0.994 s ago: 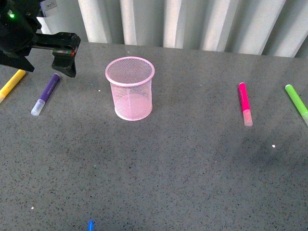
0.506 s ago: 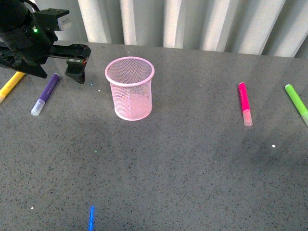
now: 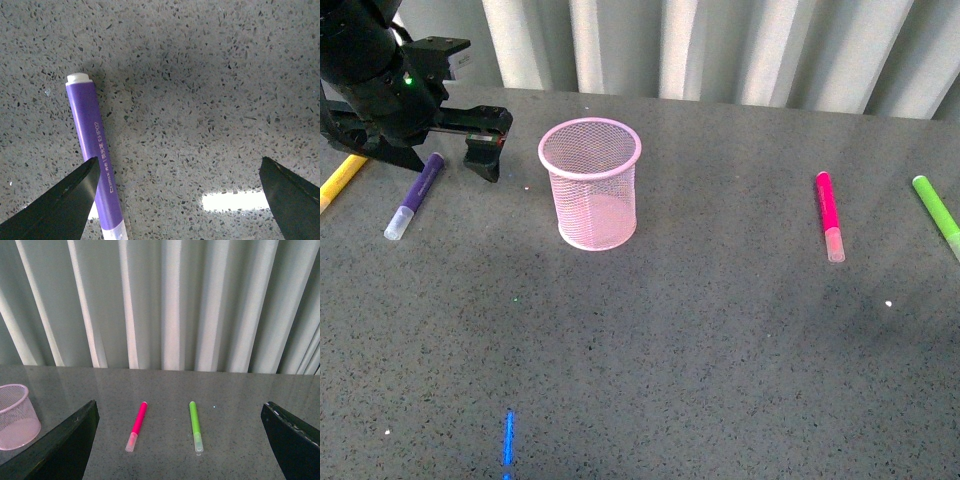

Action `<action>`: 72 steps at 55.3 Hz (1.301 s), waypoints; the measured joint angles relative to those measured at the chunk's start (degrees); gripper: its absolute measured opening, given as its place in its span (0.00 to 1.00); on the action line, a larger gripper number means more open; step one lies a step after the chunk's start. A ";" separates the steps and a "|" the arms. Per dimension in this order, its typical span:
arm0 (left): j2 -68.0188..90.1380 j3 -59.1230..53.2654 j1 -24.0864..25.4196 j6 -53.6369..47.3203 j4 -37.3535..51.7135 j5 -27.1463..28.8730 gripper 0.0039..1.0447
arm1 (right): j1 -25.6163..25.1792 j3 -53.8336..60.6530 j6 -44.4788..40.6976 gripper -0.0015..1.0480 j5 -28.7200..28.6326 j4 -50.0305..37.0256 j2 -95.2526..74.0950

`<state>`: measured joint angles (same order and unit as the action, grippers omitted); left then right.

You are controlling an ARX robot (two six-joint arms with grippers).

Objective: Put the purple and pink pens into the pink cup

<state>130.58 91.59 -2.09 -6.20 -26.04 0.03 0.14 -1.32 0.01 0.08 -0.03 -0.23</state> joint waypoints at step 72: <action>8.90 10.19 1.33 -1.62 -3.21 1.62 0.55 | 0.00 0.00 0.00 0.93 0.02 0.00 0.00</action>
<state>139.48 101.78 -0.75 -7.81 -29.26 1.65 0.14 -1.32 0.01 0.10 -0.03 -0.23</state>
